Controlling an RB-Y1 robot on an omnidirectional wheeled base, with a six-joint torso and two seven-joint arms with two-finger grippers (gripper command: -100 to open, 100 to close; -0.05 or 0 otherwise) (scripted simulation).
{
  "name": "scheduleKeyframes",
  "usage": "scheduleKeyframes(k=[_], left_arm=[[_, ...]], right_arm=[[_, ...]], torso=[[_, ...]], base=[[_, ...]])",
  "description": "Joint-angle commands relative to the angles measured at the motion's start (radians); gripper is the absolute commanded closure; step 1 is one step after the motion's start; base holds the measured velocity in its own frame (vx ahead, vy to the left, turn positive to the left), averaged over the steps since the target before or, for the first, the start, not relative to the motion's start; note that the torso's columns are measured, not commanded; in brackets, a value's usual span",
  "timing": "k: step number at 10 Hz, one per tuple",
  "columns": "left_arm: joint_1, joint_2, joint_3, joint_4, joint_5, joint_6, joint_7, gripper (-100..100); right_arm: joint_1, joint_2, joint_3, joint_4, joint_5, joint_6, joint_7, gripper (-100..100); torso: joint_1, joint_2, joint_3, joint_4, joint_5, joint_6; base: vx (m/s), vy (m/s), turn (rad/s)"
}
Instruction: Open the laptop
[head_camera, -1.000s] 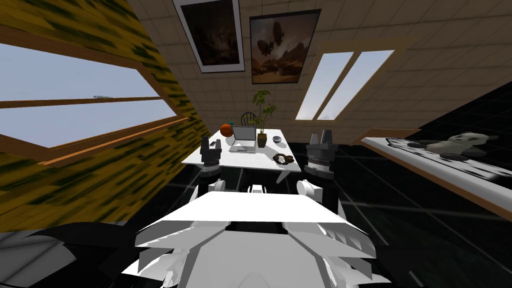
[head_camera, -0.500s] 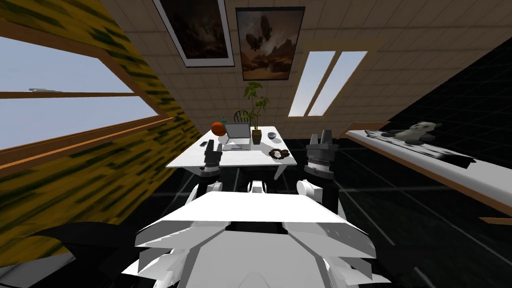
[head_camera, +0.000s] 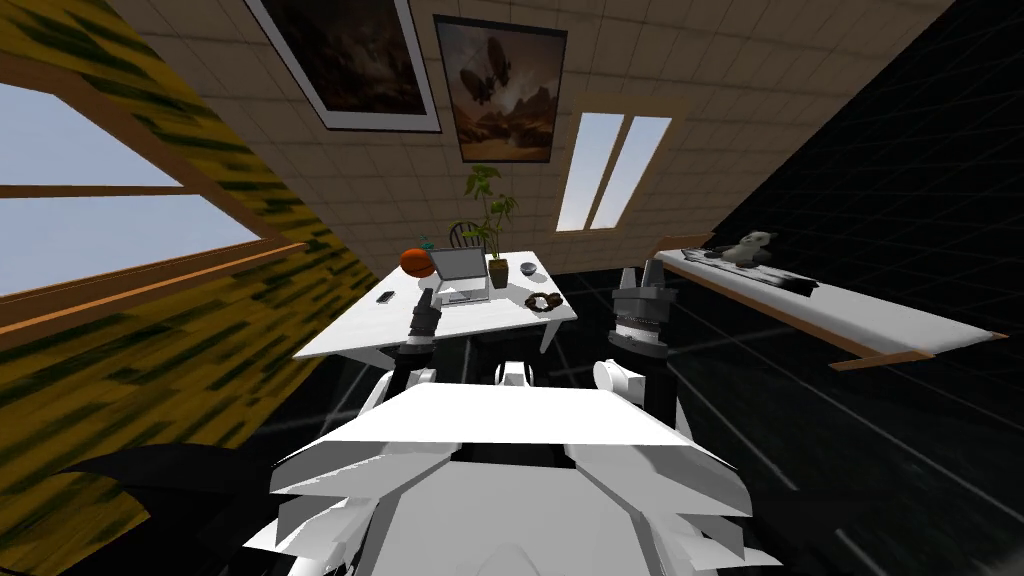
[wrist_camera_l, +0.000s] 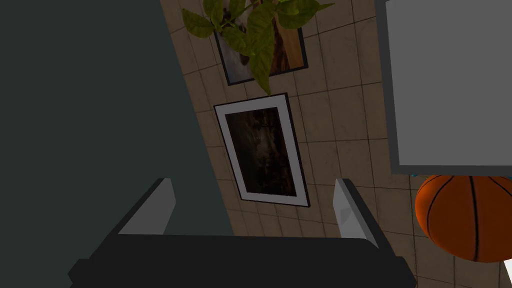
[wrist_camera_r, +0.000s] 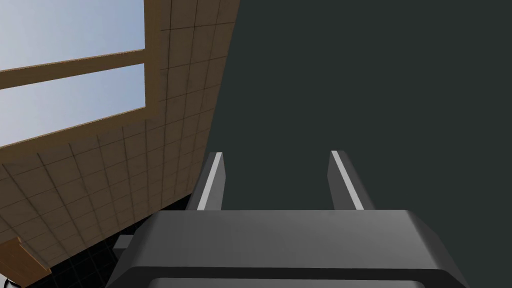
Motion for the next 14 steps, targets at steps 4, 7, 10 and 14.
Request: scheduleKeyframes(k=[4, 7, 10, 14], left_arm=[[-0.004, 0.089, 0.118, 0.141, -0.006, 0.129, 0.011, -100], [-0.009, 0.126, 0.176, 0.214, -0.012, 0.186, 0.018, -100], [-0.018, 0.164, 0.239, 0.287, -0.02, 0.24, 0.029, -100], [-0.029, 0.204, 0.306, 0.38, -0.029, 0.291, 0.043, -100]], right_arm=[[0.0, 0.0, 0.0, 0.0, 0.0, 0.0, 0.0, 0], [0.0, 0.0, 0.0, 0.0, 0.0, 0.0, 0.0, 0], [0.0, 0.0, 0.0, 0.0, 0.0, 0.0, 0.0, 0], [0.0, 0.0, 0.0, 0.0, 0.0, 0.0, 0.0, 0]], torso=[[-0.001, 0.001, 0.001, 0.0, 0.0, 0.0], [0.0, 0.001, 0.0, 0.0, 0.0, 0.0], [0.0, 0.001, 0.001, 0.0, 0.0, -0.001], [0.0, 0.002, 0.001, 0.001, 0.0, 0.0]], base=[[-0.03, 0.007, -0.302], [-0.027, 0.012, -0.316], [-0.031, 0.024, -0.294], [-0.028, 0.028, -0.287]])
